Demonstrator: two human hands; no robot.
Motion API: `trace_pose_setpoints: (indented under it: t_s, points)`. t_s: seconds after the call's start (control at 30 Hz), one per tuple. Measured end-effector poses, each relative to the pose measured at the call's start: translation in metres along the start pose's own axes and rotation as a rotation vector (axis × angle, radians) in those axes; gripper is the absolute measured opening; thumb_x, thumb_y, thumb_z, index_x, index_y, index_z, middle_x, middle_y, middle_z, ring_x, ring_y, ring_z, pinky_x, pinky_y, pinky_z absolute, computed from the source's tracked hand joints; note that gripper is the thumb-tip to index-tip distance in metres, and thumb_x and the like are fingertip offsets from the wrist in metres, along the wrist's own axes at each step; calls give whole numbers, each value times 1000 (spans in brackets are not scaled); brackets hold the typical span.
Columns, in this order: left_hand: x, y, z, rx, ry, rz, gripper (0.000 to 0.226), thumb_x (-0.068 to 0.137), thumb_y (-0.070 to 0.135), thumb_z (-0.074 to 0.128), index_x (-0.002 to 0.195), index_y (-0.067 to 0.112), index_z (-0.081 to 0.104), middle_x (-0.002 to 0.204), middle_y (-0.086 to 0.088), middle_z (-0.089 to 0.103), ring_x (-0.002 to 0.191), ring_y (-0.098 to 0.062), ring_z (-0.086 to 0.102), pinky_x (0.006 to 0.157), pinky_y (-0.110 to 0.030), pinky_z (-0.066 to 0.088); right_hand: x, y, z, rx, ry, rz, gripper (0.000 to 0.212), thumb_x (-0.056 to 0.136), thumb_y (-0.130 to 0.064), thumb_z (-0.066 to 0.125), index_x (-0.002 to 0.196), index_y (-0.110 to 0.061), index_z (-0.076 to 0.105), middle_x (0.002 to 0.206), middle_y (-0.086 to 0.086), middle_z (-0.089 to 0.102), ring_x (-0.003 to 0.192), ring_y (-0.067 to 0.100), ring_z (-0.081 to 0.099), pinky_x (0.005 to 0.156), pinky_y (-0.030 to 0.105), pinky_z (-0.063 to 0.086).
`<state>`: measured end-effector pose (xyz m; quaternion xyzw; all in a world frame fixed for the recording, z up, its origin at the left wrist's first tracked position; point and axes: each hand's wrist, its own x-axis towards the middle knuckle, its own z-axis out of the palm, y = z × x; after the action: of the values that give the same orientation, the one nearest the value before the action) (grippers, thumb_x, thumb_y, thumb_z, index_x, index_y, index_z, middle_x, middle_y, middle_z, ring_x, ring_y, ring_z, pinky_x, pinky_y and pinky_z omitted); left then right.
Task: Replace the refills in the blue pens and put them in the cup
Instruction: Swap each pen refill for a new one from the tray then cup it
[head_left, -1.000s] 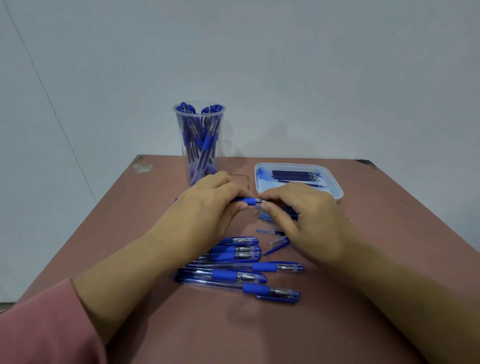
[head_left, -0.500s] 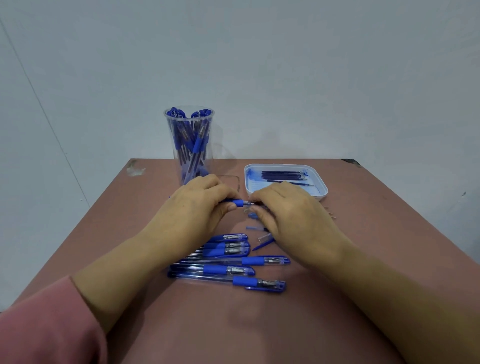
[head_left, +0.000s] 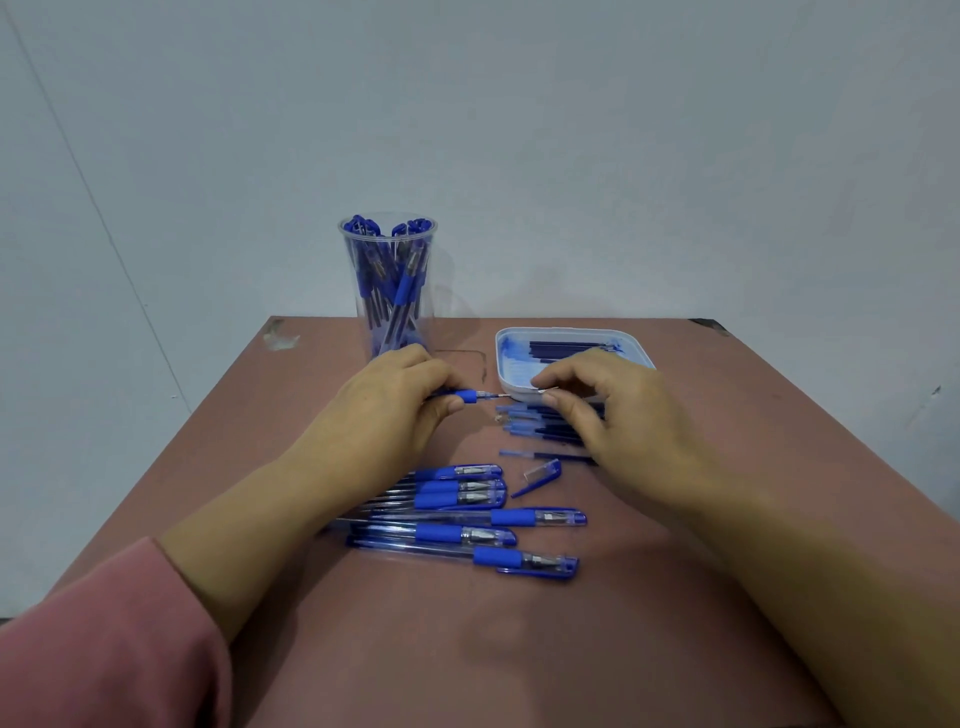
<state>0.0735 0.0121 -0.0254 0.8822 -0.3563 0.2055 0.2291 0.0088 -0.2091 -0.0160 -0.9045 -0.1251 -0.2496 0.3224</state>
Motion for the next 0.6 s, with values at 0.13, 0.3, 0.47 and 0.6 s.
trace_pose_setpoints:
  t_s: [0.13, 0.3, 0.47, 0.6]
  points:
    - [1, -4, -2, 12, 2, -2, 20, 93, 33, 57, 107, 23, 68, 92, 9, 53, 85, -13, 50, 75, -29, 43, 0, 4, -3, -175, -245, -141, 16, 92, -13, 59, 100, -20, 71, 91, -11, 62, 87, 7, 54, 79, 15, 39]
    - [1, -3, -1, 2, -18, 12, 20, 93, 33, 58, 107, 25, 69, 93, 8, 55, 87, -12, 51, 77, -28, 43, 2, -3, 5, -374, -414, -301, 16, 89, -19, 56, 96, -26, 69, 88, -10, 66, 89, 16, 52, 79, 40, 48]
    - [1, -2, 0, -2, -35, 29, 22, 92, 36, 56, 107, 26, 68, 93, 11, 54, 87, -10, 49, 77, -26, 42, 2, -1, 5, -391, -452, -218, 15, 94, -31, 53, 105, -40, 50, 97, -13, 53, 99, 17, 44, 88, 30, 41]
    - [1, -2, -1, -4, -32, 33, 21, 92, 35, 57, 107, 25, 69, 93, 12, 53, 87, -9, 49, 78, -24, 40, 5, -9, -1, -370, -418, -239, 8, 93, -29, 56, 99, -34, 58, 92, -15, 54, 94, 13, 45, 84, 29, 39]
